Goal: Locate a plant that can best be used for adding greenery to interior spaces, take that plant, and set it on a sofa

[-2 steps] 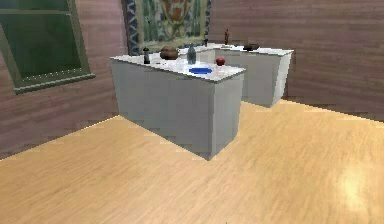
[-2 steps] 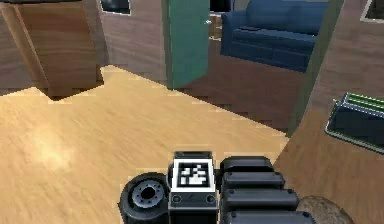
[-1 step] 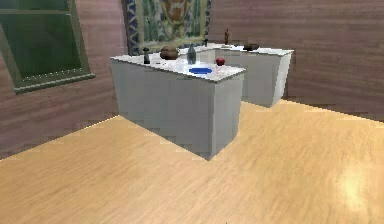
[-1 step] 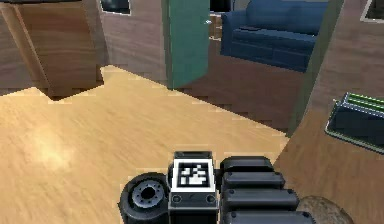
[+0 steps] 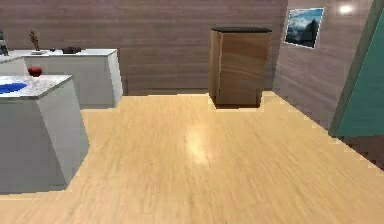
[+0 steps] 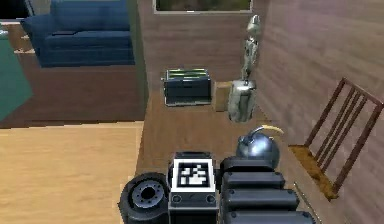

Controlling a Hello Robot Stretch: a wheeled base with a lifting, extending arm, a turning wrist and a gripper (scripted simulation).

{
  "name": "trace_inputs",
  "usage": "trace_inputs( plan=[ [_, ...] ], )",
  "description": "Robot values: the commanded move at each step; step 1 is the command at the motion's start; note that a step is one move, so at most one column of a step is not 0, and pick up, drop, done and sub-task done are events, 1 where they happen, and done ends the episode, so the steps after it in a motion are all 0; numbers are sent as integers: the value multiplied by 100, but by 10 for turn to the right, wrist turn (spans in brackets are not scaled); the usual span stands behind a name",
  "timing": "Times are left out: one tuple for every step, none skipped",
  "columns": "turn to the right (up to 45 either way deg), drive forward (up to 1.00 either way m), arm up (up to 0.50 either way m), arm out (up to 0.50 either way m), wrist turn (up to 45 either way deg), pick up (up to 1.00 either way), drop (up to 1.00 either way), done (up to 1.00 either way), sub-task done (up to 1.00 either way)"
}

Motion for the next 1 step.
trace_inputs(
  plan=[
    [-90, 0, 0, 0, 0, 0, 0, 0, 0]
  ],
)
